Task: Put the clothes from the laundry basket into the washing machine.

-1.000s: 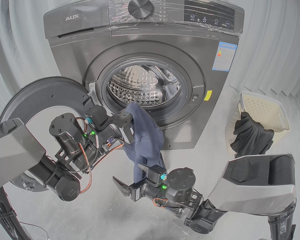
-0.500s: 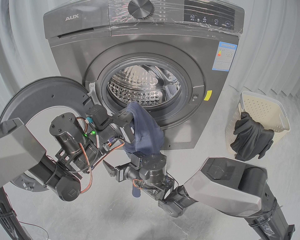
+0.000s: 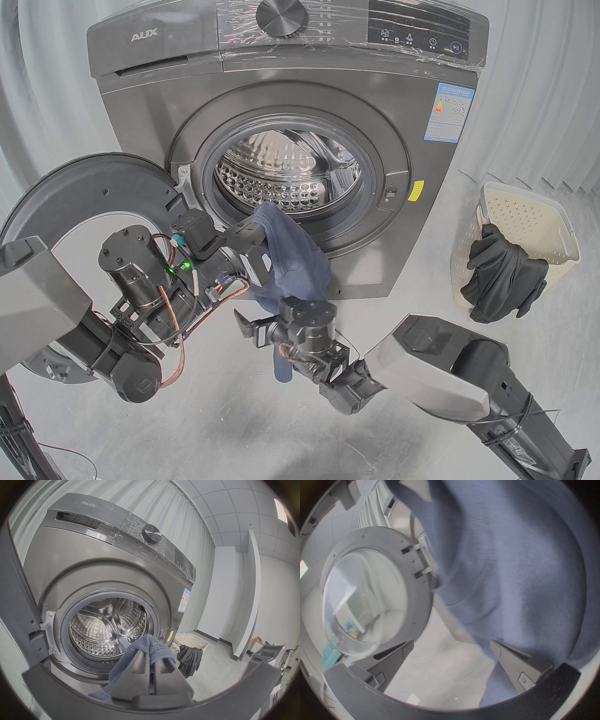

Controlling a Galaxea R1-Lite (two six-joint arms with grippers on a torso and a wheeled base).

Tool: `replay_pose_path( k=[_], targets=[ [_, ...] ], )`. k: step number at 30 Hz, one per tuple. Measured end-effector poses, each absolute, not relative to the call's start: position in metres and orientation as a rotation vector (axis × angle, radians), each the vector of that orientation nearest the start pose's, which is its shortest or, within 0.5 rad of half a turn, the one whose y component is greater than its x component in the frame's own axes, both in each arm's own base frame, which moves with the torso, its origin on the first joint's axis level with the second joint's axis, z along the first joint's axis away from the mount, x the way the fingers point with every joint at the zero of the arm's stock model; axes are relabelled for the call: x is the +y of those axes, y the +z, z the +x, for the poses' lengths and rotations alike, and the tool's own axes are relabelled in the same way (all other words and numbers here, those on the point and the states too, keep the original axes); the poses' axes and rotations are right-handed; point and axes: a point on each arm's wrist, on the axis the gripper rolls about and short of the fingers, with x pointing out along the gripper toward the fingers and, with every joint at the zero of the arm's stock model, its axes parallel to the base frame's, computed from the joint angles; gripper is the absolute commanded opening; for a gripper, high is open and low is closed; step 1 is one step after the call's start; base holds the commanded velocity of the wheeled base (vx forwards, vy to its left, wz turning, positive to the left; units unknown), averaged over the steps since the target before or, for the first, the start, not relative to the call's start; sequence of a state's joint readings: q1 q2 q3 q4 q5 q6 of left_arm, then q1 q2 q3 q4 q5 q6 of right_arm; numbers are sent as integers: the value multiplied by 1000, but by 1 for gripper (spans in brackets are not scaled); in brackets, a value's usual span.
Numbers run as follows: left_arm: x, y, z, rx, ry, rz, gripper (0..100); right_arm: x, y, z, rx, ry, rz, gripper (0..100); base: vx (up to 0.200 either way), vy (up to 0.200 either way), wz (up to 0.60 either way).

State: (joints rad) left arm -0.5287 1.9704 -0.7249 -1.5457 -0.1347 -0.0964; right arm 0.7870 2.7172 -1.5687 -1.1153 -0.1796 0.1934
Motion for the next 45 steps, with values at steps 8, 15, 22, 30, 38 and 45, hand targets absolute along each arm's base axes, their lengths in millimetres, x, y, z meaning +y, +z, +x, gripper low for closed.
replay_pose_path(
  k=[8, 15, 22, 30, 38, 45],
  targets=[
    [-174, 165, 294, -268, -670, -152, 0, 350, -1, 393, 23, 500, 139, 100, 0, 0, 0],
    [-174, 165, 294, -267, -671, -152, 0, 353, 4, 405, -10, 475, 146, 100, 0, 0, 0],
    [-174, 165, 294, -266, -670, -152, 0, 349, 3, 411, -18, 421, 149, 100, 0, 0, 0],
    [-174, 165, 294, -266, -670, -152, 0, 350, 1, 412, -19, 418, 155, 0, 0, 0, 0],
    [-174, 164, 295, -264, -668, -152, 0, 355, 2, 408, -26, 432, 163, 0, 0, 0, 0],
    [-172, 164, 296, -263, -662, -151, 0, 359, 5, 396, -15, 455, 158, 0, 0, 0, 0]
  ],
)
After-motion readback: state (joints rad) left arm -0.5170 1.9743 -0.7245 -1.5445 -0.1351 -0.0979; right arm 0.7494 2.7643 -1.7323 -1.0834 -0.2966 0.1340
